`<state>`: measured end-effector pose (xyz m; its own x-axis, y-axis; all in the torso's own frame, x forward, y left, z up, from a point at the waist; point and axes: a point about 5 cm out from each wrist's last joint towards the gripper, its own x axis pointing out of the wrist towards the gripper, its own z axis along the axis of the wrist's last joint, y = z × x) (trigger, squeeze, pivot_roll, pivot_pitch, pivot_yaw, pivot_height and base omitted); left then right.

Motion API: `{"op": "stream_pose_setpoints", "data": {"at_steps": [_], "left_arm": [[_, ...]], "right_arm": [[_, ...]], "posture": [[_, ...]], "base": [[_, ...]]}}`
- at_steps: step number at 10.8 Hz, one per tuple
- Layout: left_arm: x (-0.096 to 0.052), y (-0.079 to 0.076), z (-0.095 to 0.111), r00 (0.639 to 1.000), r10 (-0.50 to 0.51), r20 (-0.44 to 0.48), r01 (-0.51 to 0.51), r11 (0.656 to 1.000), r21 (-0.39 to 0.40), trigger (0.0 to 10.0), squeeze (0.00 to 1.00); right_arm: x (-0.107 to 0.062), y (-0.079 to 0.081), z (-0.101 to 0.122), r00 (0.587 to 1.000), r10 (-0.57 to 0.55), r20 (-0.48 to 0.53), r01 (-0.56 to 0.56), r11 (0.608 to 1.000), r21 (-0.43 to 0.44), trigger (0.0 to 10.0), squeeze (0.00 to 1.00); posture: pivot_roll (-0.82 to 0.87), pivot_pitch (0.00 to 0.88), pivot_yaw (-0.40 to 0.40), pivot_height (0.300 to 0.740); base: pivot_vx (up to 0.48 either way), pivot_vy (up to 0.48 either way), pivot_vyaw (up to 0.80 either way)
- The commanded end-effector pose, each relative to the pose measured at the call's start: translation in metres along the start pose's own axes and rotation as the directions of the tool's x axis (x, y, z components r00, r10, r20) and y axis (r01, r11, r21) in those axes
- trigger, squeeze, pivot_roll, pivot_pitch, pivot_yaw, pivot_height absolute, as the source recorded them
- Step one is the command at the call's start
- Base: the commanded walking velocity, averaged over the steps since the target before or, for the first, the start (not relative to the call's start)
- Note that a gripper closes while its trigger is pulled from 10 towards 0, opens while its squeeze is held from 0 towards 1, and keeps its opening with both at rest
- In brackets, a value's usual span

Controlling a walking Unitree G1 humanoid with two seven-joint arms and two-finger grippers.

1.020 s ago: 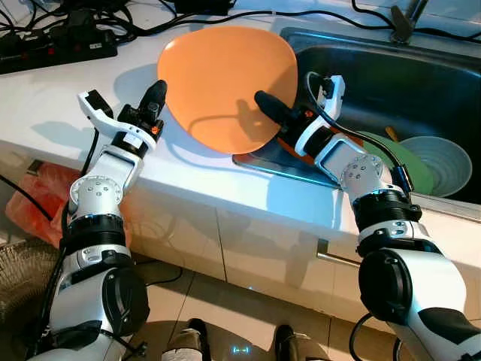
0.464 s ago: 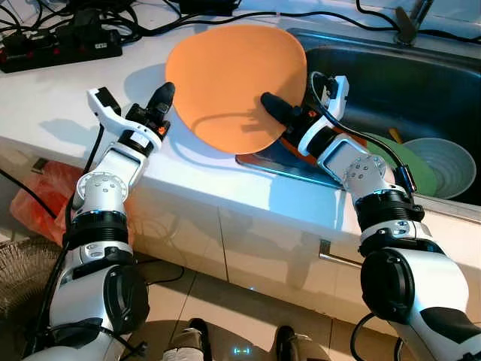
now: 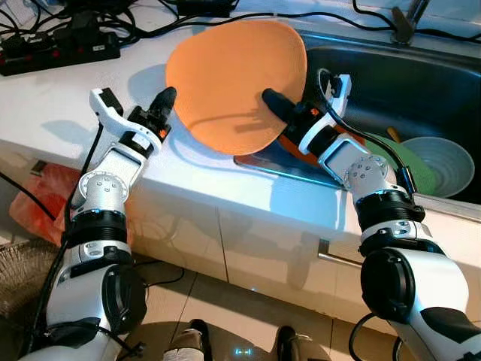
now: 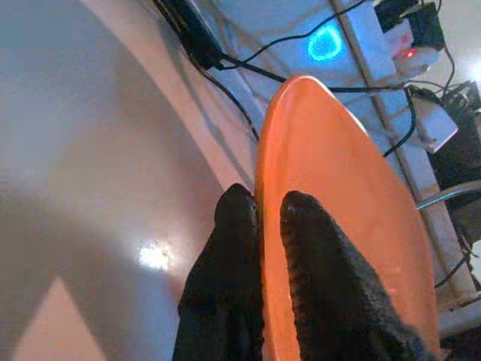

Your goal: Kitchen organization

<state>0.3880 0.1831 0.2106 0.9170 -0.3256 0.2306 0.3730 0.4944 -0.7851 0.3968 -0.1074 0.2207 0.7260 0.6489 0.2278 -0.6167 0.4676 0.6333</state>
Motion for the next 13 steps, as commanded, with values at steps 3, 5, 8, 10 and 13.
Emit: {"op": "stream_pose_setpoints", "data": {"at_steps": [3, 5, 8, 10, 13], "left_arm": [[-0.009, 0.009, -0.041, 0.975, 0.003, -0.222, -0.018, 0.998, -0.066, 10.0, 1.0], [-0.01, -0.003, -0.041, 0.962, -0.064, -0.265, 0.046, 0.996, -0.073, 10.0, 1.0], [-0.015, -0.016, -0.043, 0.942, -0.115, -0.315, 0.093, 0.992, -0.086, 10.0, 1.0], [-0.019, -0.02, -0.044, 0.936, -0.116, -0.333, 0.106, 0.993, -0.048, 10.0, 1.0], [-0.021, -0.029, -0.044, 0.948, -0.081, -0.308, 0.093, 0.995, 0.027, 10.0, 1.0]], "right_arm": [[0.001, -0.004, -0.008, 0.998, -0.046, -0.049, 0.046, 0.999, -0.018, 0.0, 0.0], [0.001, -0.005, -0.005, 0.997, -0.065, -0.031, 0.065, 0.998, -0.026, 0.0, 0.0], [0.001, -0.005, 0.007, 0.993, -0.103, 0.048, 0.105, 0.994, -0.04, 0.0, 0.0], [0.001, -0.006, 0.017, 0.985, -0.136, 0.11, 0.143, 0.988, -0.058, 0.0, 0.0], [-0.005, -0.012, 0.034, 0.955, -0.217, 0.203, 0.24, 0.966, -0.097, 0.0, 0.0]], "posture": [[0.08, 0.198, 0.01, 0.74], [0.1, 0.183, 0.009, 0.74], [0.1, 0.153, 0.01, 0.74], [0.1, 0.133, 0.01, 0.74], [0.11, 0.116, 0.017, 0.74]], "base": [[0.0, 0.0, 0.0], [0.0, 0.0, 0.0], [0.0, 0.0, 0.0], [0.0, 0.0, 0.0], [0.0, 0.0, 0.0]]}}
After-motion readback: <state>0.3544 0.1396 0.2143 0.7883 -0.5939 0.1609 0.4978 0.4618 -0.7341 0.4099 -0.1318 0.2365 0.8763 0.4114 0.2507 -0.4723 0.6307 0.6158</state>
